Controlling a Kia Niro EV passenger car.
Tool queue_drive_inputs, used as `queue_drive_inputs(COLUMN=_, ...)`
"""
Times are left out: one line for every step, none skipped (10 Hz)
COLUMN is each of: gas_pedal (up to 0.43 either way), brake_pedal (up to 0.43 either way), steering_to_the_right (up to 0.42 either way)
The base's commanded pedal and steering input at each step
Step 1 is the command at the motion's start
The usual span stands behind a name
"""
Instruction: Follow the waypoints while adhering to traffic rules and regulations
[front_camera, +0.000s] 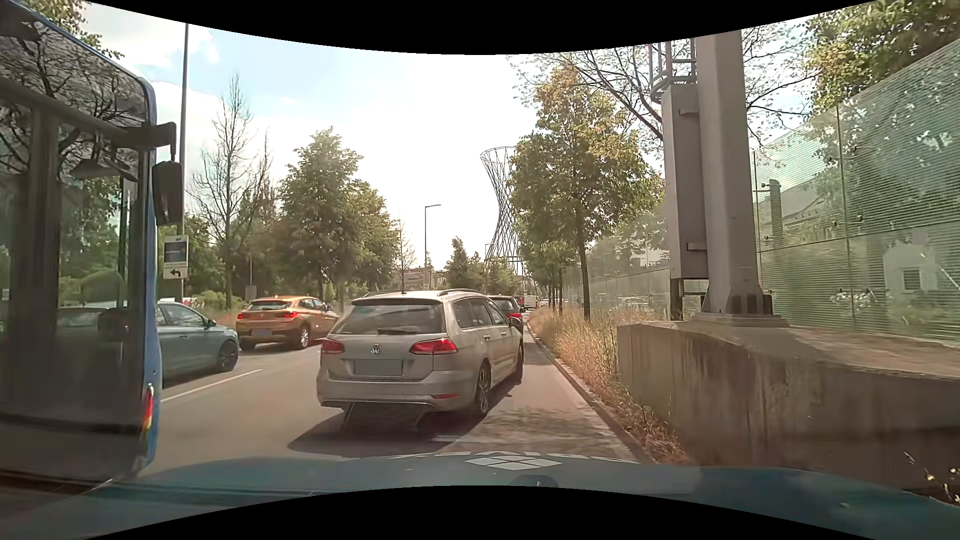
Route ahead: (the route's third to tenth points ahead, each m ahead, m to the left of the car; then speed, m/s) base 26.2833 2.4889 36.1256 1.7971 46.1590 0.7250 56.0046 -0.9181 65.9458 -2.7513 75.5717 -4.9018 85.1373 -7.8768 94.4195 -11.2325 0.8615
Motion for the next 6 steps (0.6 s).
queue_drive_inputs(gas_pedal=0.248, brake_pedal=0.0, steering_to_the_right=-0.045)
queue_drive_inputs(gas_pedal=0.28, brake_pedal=0.0, steering_to_the_right=-0.044)
queue_drive_inputs(gas_pedal=0.287, brake_pedal=0.0, steering_to_the_right=-0.043)
queue_drive_inputs(gas_pedal=0.287, brake_pedal=0.0, steering_to_the_right=-0.041)
queue_drive_inputs(gas_pedal=0.287, brake_pedal=0.0, steering_to_the_right=-0.031)
queue_drive_inputs(gas_pedal=0.287, brake_pedal=0.0, steering_to_the_right=-0.021)
